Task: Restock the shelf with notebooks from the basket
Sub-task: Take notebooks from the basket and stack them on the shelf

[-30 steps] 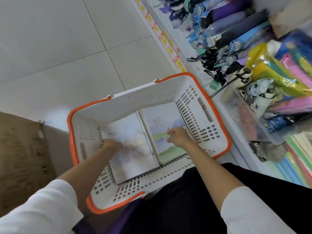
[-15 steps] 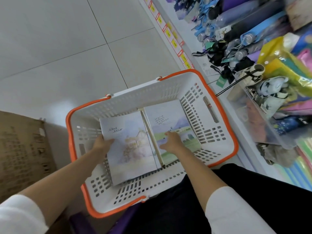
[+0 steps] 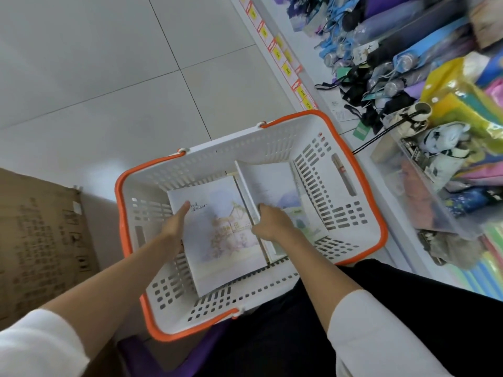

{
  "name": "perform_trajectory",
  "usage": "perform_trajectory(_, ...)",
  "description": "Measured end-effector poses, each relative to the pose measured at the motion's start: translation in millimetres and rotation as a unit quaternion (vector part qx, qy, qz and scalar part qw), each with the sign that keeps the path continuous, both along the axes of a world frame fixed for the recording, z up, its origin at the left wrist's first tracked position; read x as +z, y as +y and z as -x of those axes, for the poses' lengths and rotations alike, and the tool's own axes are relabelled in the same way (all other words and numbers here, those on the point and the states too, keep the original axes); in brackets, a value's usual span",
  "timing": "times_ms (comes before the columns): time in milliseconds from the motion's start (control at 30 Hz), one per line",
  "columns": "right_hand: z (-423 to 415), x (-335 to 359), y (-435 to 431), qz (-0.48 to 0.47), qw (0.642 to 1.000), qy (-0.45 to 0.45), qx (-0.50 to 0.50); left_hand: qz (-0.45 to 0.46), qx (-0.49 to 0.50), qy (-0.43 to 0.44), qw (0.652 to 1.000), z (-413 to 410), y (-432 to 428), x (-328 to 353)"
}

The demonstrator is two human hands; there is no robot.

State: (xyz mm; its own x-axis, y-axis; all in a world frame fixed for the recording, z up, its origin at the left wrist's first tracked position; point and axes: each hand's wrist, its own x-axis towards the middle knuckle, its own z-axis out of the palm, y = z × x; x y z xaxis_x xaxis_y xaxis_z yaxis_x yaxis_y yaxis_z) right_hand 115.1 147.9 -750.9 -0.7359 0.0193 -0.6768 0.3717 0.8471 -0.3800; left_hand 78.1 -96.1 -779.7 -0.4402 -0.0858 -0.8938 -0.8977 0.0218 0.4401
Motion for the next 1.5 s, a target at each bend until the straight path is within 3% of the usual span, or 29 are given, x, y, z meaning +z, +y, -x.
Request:
perform_trajectory(167,-6.6,30.1,-57.2,0.133,0.989,-0.037,0.051,-0.127,-0.033,0.029,0.991,-8.4,32.6,26.6)
perform_trajectory(367,-26.6,32.5,-56.0,0.203,0.976,-0.070,-0.035,0.002,-0.009,0.060,0.998,-17.6,28.5,22.1)
perform_trajectory(567,-26.7,58.5,5.4,0.169,0.969,0.036,-0.175,-0.174,-0.067,0.060,0.981,-9.5,26.7,67.5)
perform_trajectory(667,-28.5,68.4,33.8,0.181,0.950,-0.002,-0.254,-0.239,-0.095,0.049,0.965,-2.6,30.1,88.2)
perform_trajectory(767,-33.9,85.7,47.6,0.166,0.956,-0.014,-0.241,-0.279,-0.090,0.060,0.954,2.7,44.9,103.8)
perform_trajectory(1033,-39.8,162.2,72.2,0.191,0.921,0.177,-0.288,-0.241,-0.041,0.155,0.957,16.0,96.0,147.4)
perform_trajectory(1167,-48.7,214.8,108.3,0.269,0.900,0.153,-0.309,-0.208,-0.016,0.255,0.944,15.7,134.1,204.4)
perform_trajectory(1267,-66.6,257.4,133.2,0.232,0.897,0.219,-0.306,-0.192,-0.045,0.307,0.931,21.6,170.9,238.3)
perform_trajectory(1500,-135.1,358.0,193.5,0.156,0.837,0.354,-0.388,-0.259,-0.145,0.368,0.881,5.5,275.9,331.6)
